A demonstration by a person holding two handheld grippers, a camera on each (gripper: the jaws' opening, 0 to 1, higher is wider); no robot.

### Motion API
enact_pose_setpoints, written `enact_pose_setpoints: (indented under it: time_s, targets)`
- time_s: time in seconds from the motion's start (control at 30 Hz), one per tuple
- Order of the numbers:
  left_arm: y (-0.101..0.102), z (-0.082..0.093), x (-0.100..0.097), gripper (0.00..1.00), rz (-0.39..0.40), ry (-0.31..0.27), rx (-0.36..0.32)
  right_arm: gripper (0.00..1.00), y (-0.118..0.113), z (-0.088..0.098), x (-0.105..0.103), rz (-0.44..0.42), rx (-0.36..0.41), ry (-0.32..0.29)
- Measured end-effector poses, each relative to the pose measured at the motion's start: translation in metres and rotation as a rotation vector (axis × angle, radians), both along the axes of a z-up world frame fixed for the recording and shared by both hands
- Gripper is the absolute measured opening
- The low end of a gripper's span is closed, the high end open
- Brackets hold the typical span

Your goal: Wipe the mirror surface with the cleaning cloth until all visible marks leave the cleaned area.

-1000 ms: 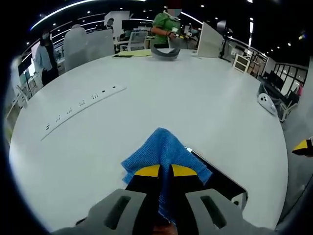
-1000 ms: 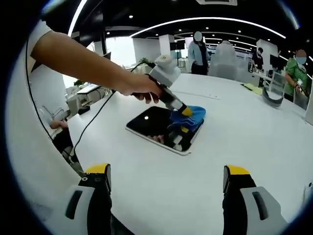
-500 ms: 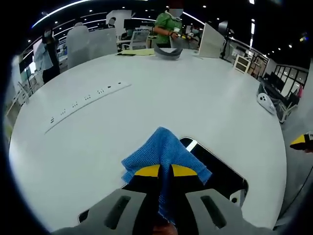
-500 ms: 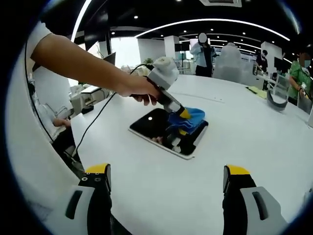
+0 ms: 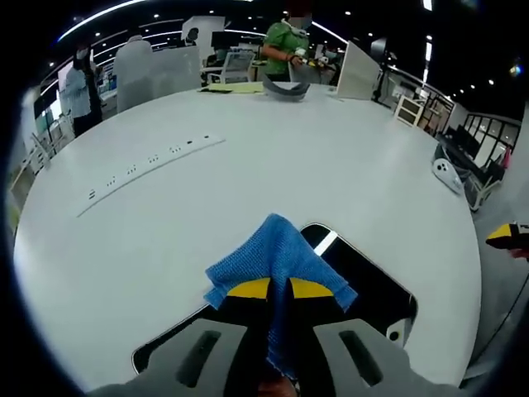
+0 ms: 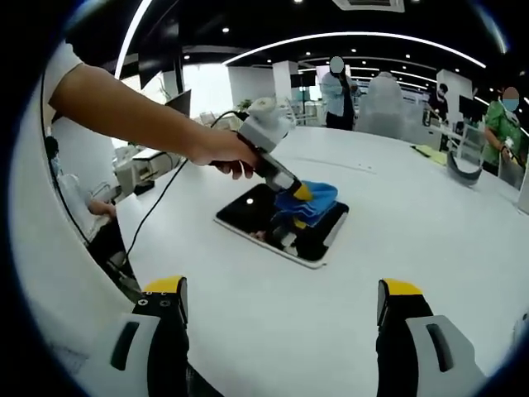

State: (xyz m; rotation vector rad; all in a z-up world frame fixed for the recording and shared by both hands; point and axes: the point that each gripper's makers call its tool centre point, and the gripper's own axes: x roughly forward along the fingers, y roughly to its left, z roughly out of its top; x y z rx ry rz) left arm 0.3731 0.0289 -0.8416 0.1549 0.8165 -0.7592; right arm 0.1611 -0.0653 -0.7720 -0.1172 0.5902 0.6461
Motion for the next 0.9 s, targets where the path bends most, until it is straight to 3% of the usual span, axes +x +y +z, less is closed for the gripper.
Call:
enact_pose_setpoints:
  time_s: [0.9]
  targets:
    - [0.006,-0.001,-0.010,0.05,0.021,-0.023,0.010,0.95,-0.004,-0.003,0.004,-0.008,0.012,0.011]
